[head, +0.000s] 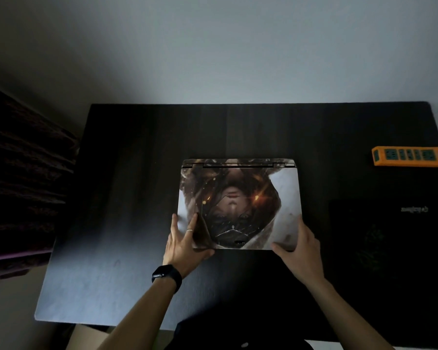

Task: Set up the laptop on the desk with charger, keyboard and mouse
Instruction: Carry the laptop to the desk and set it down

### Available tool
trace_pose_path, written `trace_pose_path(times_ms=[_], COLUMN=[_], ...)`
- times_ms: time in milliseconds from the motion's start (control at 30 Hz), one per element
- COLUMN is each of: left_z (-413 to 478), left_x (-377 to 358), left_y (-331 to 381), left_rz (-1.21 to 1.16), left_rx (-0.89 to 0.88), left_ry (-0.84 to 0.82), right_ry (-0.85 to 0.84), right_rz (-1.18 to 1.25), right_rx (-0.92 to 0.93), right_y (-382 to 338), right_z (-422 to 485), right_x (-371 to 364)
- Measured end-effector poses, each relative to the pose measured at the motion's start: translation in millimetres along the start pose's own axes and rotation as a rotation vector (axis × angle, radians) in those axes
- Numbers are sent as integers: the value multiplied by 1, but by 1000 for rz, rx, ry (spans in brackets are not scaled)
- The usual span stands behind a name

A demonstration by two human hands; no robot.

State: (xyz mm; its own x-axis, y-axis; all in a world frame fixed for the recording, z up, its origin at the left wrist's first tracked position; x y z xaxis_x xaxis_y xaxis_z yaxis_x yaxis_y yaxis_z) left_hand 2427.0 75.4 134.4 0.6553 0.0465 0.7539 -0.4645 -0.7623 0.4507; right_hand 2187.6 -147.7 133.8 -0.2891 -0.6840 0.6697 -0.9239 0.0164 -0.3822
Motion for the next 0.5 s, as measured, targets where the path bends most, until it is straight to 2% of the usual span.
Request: trace_pose_path(times_ms=[100, 233, 500], left_z=[-2, 1, 6], left_x=[-1, -1, 0], left_y=[-3, -7, -11], left_rz=[22, 86, 280], left_rx=[12, -5, -27], left_ry=[-3, 29, 3], right_ry=[-18, -30, -14], right_rz=[-1, -142, -189], right_rx=[38, 116, 113], right_y=[7, 10, 14], right_z=[-4, -3, 11], right_x=[-2, -1, -2])
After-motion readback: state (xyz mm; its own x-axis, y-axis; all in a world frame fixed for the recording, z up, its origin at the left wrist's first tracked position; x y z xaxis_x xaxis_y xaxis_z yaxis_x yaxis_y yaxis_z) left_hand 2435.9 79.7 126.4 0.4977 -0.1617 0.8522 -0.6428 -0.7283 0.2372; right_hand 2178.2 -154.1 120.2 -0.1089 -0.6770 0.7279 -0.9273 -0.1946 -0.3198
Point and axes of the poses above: each hand's wrist, its own z-axis towards the middle knuckle, its own x-axis out of the back of the hand, y = z × x, the point moved 4 cm from there along z, towards the middle knuckle, and after that the axes turned 7 degrees about -x, right-handed, at the moved point
